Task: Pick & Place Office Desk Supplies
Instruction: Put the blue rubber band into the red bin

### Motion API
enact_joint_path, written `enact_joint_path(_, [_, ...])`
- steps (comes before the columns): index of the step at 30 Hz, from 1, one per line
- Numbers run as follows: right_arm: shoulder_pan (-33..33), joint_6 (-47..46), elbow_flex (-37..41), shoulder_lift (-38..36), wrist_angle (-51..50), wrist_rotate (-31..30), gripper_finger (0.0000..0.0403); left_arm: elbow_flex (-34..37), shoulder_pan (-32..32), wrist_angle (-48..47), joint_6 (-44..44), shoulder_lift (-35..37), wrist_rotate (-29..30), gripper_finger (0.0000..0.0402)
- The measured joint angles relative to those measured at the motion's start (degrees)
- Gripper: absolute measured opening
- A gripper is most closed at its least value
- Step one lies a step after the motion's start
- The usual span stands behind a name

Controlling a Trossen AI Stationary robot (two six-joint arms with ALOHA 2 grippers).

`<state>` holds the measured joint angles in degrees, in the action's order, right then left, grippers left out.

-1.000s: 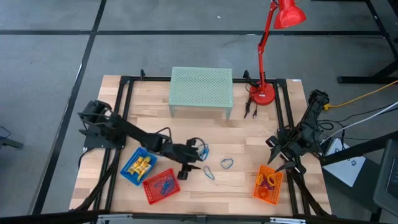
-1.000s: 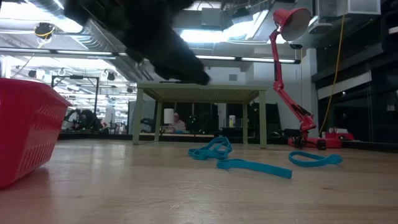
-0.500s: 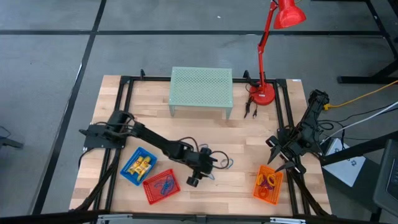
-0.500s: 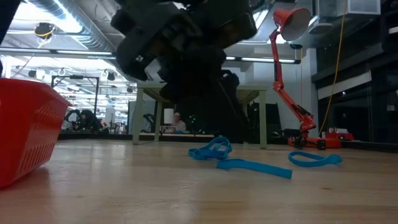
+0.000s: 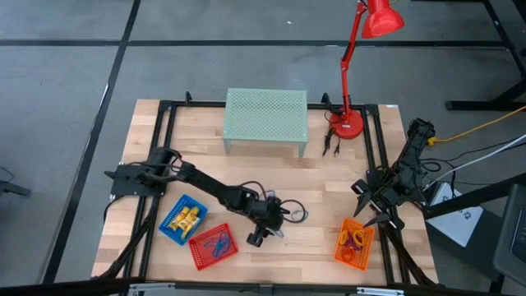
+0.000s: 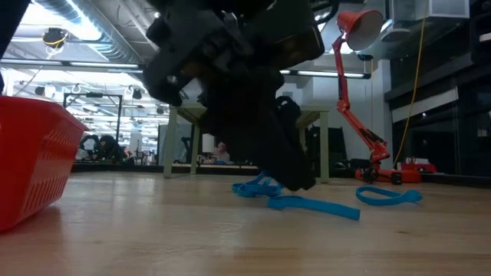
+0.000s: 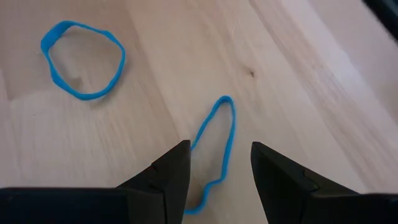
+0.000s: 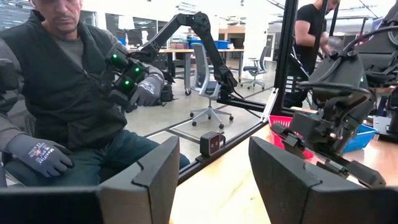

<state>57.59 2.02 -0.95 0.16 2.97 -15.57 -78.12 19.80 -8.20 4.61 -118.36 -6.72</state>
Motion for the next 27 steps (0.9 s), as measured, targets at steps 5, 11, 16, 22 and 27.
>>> enact_joint_path(5, [-0.01, 0.01, 0.0, 0.0, -0.01, 0.0, 0.0194, -0.15, -0.07, 0.24, 0.57, -1.72, 1.44, 0.0166])
enact_joint_path(11, [0.0, 0.01, 0.0, 0.0, 0.0, 0.0, 0.0194, -0.27, -0.07, 0.12, -0.37, -4.01, 0.22, 0.0166])
enact_joint_path(16, [0.01, 0.02, 0.0, 0.0, 0.01, 0.0, 0.0195, -0.25, -0.07, -0.26, -0.32, -4.27, -0.18, 0.0138])
enact_joint_path(22, [0.01, 0.01, 0.0, 0.01, -0.01, 0.0, 0.0195, -0.25, -0.12, -0.41, 0.49, -4.12, -0.29, 0.0028])
enact_joint_path(27, [0.0, 0.02, 0.0, 0.01, 0.0, 0.0, 0.0195, -0.16, -0.12, -0.36, 0.54, -3.54, -1.65, 0.0007])
